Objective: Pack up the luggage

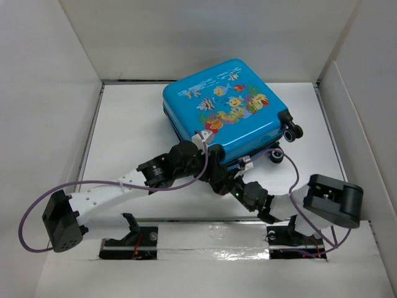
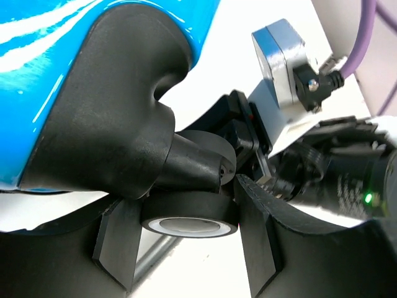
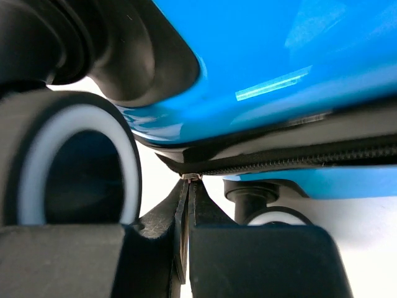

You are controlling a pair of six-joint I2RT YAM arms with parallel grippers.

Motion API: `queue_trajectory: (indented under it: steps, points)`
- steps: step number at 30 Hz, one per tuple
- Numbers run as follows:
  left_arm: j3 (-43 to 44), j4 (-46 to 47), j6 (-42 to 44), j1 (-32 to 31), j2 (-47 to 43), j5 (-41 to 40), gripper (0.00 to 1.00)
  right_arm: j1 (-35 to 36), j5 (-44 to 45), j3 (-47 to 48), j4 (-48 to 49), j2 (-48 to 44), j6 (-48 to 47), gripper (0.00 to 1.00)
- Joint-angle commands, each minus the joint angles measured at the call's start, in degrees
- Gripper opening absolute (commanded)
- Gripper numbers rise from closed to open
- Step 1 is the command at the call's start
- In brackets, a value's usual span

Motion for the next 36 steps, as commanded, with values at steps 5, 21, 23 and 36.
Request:
queue_trajectory:
  steps: [5,21,23,36]
  points:
    - [8.06,31.26,-3.25,-1.75,0.89,11.77,0.00,3.87,-12.40,12.58,40.18,18.88,6.37,0.00]
    - [2.34,32.59,-5.12,-3.50,-4.55,10.12,0.00,4.65,-15.34,14.58,39.83,19.88,1.10,0.63]
    - [1.20,31.79,-4.76,-3.50,-5.61,8.71,0.00,5.36,-14.18,9.99,39.40,18.37,0.40,0.73]
    - [-5.83,29.94,-5.02,-0.34,-8.87,7.03,0.00,10.46,-1.55,0.27,-14.03,-21.84,-3.28,0.87]
